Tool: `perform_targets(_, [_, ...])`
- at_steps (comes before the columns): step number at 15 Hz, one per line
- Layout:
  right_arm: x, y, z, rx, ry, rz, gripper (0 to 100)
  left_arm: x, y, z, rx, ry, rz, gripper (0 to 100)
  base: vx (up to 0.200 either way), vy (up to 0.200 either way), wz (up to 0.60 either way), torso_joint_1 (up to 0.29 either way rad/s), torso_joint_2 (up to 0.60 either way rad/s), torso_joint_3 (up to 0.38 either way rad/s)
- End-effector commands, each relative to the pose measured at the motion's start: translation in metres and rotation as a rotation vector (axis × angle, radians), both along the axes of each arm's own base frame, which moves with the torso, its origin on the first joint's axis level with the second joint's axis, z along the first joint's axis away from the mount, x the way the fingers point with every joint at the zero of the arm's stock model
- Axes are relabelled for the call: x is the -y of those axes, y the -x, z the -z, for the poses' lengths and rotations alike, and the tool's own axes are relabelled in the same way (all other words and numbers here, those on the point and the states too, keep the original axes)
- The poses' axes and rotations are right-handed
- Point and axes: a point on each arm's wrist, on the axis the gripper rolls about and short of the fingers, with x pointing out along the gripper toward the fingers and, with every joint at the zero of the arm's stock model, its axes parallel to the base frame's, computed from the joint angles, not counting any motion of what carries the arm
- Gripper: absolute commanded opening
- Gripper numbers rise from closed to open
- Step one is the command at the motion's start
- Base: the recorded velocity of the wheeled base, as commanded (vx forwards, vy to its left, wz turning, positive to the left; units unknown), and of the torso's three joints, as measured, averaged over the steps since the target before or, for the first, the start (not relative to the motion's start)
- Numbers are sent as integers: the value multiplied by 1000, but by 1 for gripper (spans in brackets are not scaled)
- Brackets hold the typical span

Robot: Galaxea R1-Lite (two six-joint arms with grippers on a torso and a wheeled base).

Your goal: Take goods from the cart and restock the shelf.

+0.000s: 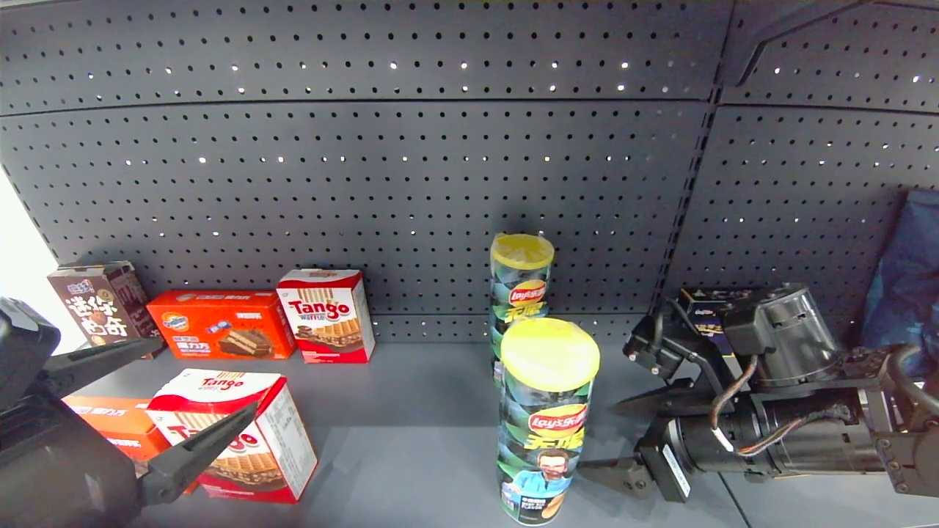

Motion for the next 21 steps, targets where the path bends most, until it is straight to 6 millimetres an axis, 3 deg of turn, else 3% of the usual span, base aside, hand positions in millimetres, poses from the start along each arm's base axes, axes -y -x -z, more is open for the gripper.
perform_targets(1, [-2,1,1,0,0,-8,100,0,0,0,1,0,-2,100,0,0,0,0,0,0])
perform_targets(8, [1,4,-2,10,-8,-5,100,0,0,-1,4,1,-3,100,0,0,0,0,0,0])
perform_targets(10, [12,11,-14,46,-38,17,100,-1,1,-1,7,3,-8,100,0,0,0,0,0,0])
perform_targets(11, [32,20,-30,104,-77,66,100,-4,5,-4,24,25,-28,100,0,0,0,0,0,0])
perform_targets(12, [61,38,-55,210,-138,142,100,-9,11,-8,60,39,-59,100,0,0,0,0,0,0])
perform_targets(13, [71,46,-62,250,-157,172,100,-11,14,-10,75,42,-71,100,0,0,0,0,0,0])
perform_targets(14, [105,77,-76,370,-191,298,100,-17,28,-15,137,52,-105,100,0,0,0,0,0,0])
perform_targets(15, [117,92,-76,412,-193,360,100,-20,35,-16,161,57,-114,100,0,0,0,0,0,0])
perform_targets(16, [131,115,-69,471,-195,453,100,-23,49,-11,193,62,-129,100,0,0,0,0,0,0])
perform_targets(17, [147,152,-53,550,-203,616,100,-27,65,1,220,55,-150,100,0,0,0,0,0,0])
perform_targets(18, [151,164,-43,571,-201,685,100,-28,71,8,230,46,-157,100,0,0,0,0,0,0])
perform_targets(19, [158,190,-14,631,-182,856,100,-32,89,37,240,34,-160,100,0,0,0,0,0,0])
perform_targets(20, [158,197,-8,650,-181,881,100,-32,93,44,238,34,-160,100,0,0,0,0,0,0])
perform_targets(21, [158,213,11,681,-178,923,100,-34,102,63,241,34,-163,100,0,0,0,0,0,0])
